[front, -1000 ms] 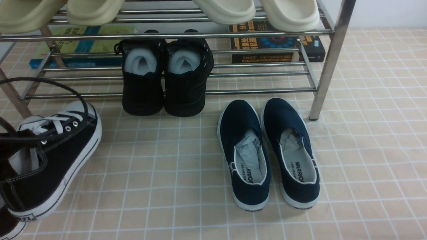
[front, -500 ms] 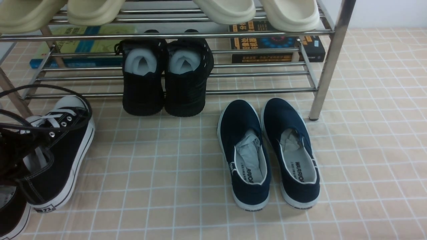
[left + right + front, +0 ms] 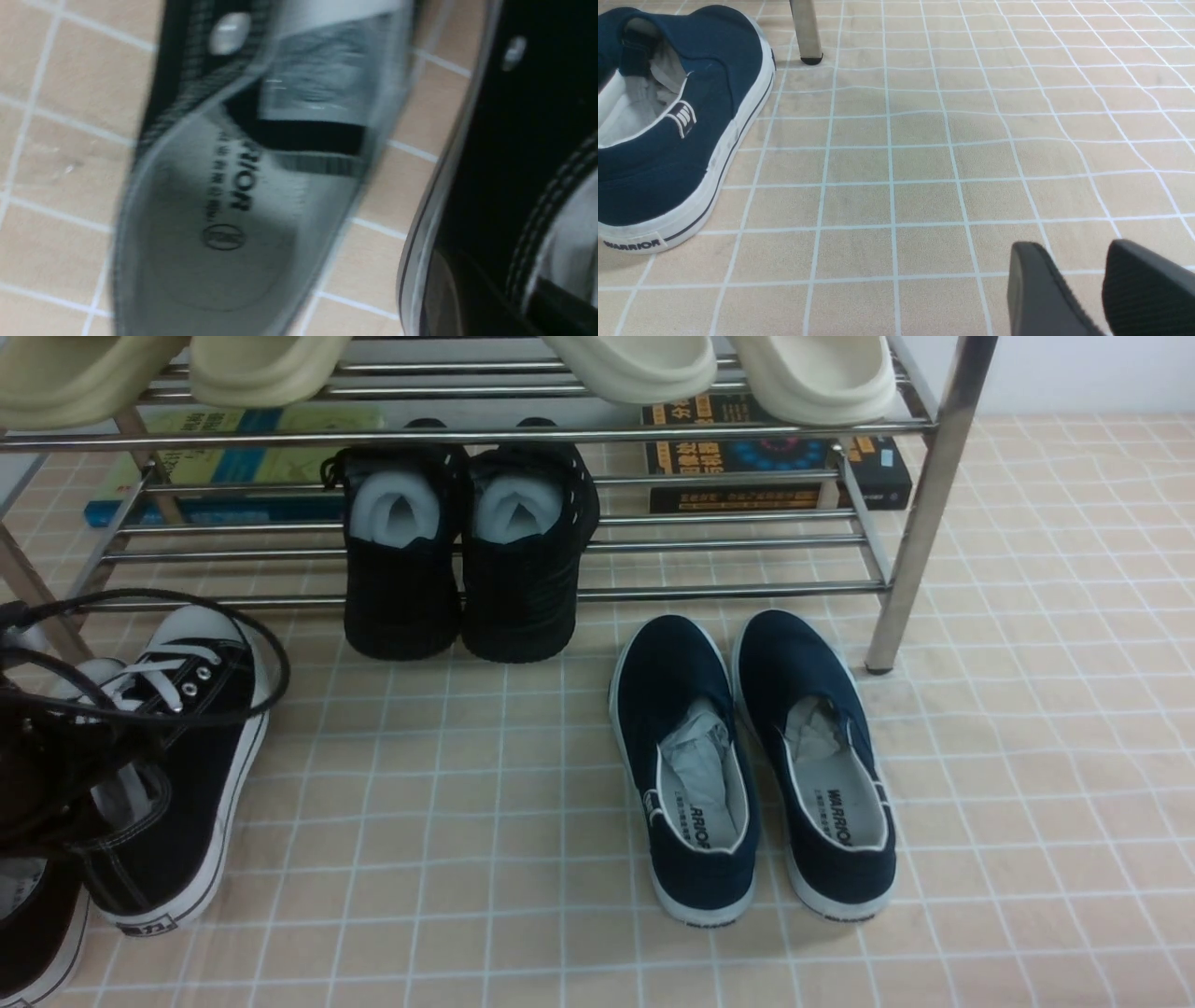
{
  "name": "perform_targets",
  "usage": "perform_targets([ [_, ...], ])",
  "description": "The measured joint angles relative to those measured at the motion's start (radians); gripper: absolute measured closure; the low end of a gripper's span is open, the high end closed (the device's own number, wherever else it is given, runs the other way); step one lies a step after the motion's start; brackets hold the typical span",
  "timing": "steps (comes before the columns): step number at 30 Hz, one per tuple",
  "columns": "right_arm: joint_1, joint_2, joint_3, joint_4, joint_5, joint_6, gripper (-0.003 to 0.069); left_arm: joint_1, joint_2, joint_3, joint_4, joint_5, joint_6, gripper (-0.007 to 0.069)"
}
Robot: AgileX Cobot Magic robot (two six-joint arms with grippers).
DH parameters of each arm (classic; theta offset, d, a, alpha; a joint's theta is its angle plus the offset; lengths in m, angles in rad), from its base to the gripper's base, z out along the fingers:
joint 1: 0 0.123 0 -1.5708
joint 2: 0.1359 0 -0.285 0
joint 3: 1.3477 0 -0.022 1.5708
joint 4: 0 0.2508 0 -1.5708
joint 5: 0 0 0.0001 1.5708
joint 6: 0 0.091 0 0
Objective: Take the shoes off the shelf from the light coffee tablecloth by hand.
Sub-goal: 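Set the held shoe down on the floor in front of the rack with the left gripper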
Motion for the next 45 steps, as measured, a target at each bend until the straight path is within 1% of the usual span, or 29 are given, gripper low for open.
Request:
perform_targets([
  [1, 0.000, 0.000, 0.000, 0.000, 0.000, 0.000, 0.0421, -0.029, -0.003, 0.001, 0.012, 0.000, -0.008, 0.0610],
  [2, 0.000, 0.000, 0.000, 0.000, 0.000, 0.000, 0.0421, -0.033, -0.004, 0.001, 0.014, 0.000, -0.011, 0.0610],
  [3, 0.000, 0.000, 0.000, 0.000, 0.000, 0.000, 0.0421, -0.056, -0.004, 0.001, 0.034, 0.001, -0.046, 0.0610],
  [4, 0.000, 0.000, 0.000, 0.000, 0.000, 0.000, 0.0421, -0.056, -0.004, 0.001, 0.037, 0.001, -0.050, 0.0610],
  [5, 0.000, 0.000, 0.000, 0.000, 0.000, 0.000, 0.0421, -0.065, -0.004, 0.001, 0.060, 0.001, -0.089, 0.0610],
  [7, 0.000, 0.000, 0.000, 0.000, 0.000, 0.000, 0.0421, -0.066, -0.005, 0.001, 0.089, 0.001, -0.117, 0.0610],
  [9, 0.000, 0.000, 0.000, 0.000, 0.000, 0.000, 0.0421, -0.066, -0.008, 0.001, 0.115, 0.001, -0.120, 0.0610],
  [11, 0.000, 0.000, 0.000, 0.000, 0.000, 0.000, 0.0421, -0.066, -0.009, 0.001, 0.117, 0.001, -0.113, 0.0610],
  [13, 0.000, 0.000, 0.000, 0.000, 0.000, 0.000, 0.0421, -0.073, -0.009, 0.001, 0.104, 0.005, -0.081, 0.0610],
  [17, 0.000, 0.000, 0.000, 0.000, 0.000, 0.000, 0.0421, -0.107, -0.009, 0.001, 0.093, 0.001, -0.055, 0.0610],
  [18, 0.000, 0.000, 0.000, 0.000, 0.000, 0.000, 0.0421, -0.130, -0.009, 0.001, 0.094, 0.001, -0.054, 0.0609],
  [22, 0.000, 0.000, 0.000, 0.000, 0.000, 0.000, 0.0421, -0.197, -0.034, 0.001, 0.094, 0.006, -0.067, 0.0609],
  [23, 0.000, 0.000, 0.000, 0.000, 0.000, 0.000, 0.0421, -0.200, -0.037, 0.001, 0.094, 0.008, -0.069, 0.0609],
  [25, 0.000, 0.000, 0.000, 0.000, 0.000, 0.000, 0.0421, -0.218, -0.064, 0.000, 0.101, 0.023, -0.102, 0.0609],
  [30, 0.000, 0.000, 0.000, 0.000, 0.000, 0.000, 0.0421, -0.220, -0.072, 0.000, 0.169, 0.037, -0.153, 0.0607],
  [36, 0.000, 0.000, 0.000, 0.000, 0.000, 0.000, 0.0421, -0.220, -0.066, 0.000, 0.282, 0.052, -0.279, 0.0607],
  [39, 0.000, 0.000, 0.000, 0.000, 0.000, 0.000, 0.0421, -0.220, -0.066, 0.000, 0.306, 0.060, -0.308, 0.0606],
  [45, 0.000, 0.000, 0.000, 0.000, 0.000, 0.000, 0.0421, -0.210, -0.052, 0.000, 0.307, 0.053, -0.355, 0.0606],
])
